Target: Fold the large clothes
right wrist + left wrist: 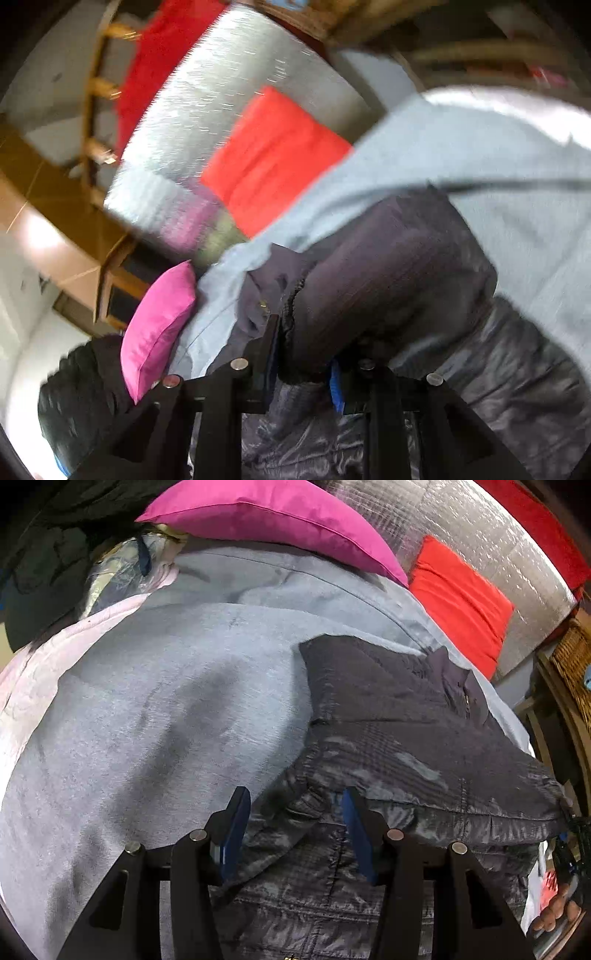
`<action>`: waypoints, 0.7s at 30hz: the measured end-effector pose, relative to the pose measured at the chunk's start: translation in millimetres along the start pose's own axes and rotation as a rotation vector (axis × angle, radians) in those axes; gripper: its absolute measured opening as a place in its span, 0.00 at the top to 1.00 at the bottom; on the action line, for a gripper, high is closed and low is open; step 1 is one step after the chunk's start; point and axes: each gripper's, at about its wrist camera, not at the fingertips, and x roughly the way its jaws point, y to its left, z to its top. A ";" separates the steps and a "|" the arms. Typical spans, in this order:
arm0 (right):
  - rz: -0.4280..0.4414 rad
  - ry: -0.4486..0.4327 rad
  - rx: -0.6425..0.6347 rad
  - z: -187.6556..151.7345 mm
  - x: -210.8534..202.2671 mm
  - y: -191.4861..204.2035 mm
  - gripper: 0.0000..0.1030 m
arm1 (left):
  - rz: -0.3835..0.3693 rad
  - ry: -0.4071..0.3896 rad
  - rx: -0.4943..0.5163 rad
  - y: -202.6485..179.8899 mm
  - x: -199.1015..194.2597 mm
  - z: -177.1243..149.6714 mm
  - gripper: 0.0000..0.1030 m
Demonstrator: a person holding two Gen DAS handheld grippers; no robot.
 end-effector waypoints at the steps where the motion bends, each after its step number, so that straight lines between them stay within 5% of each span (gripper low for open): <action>1: -0.041 0.039 -0.013 -1.3 7.1 -4.7 0.76 | 0.003 0.007 0.009 -3.5 2.5 -1.2 0.49; 4: -0.067 0.241 0.095 -9.3 33.5 -37.7 0.73 | 0.000 0.031 0.034 -11.7 9.3 -6.0 0.49; 6: -0.008 0.299 0.177 -13.0 33.8 -63.4 0.70 | 0.007 0.036 0.044 -14.0 11.0 -7.4 0.48; 8: 0.055 0.286 0.227 -11.2 23.1 -80.6 0.64 | 0.016 0.026 0.052 -16.2 10.5 -7.4 0.47; 10: 0.110 0.239 0.255 -6.8 7.2 -91.3 0.36 | 0.006 0.015 0.049 -17.7 9.8 -6.8 0.46; 13: 0.125 0.162 0.258 7.0 -19.1 -99.6 0.33 | 0.000 -0.001 0.059 -22.8 10.9 -6.8 0.43; 16: 0.035 0.099 0.178 22.3 -40.0 -104.2 0.33 | -0.003 -0.009 0.065 -27.0 14.7 -4.2 0.41; 21: 0.011 0.120 0.196 30.8 -43.9 -137.0 0.33 | -0.017 -0.044 0.060 -30.9 16.1 2.0 0.35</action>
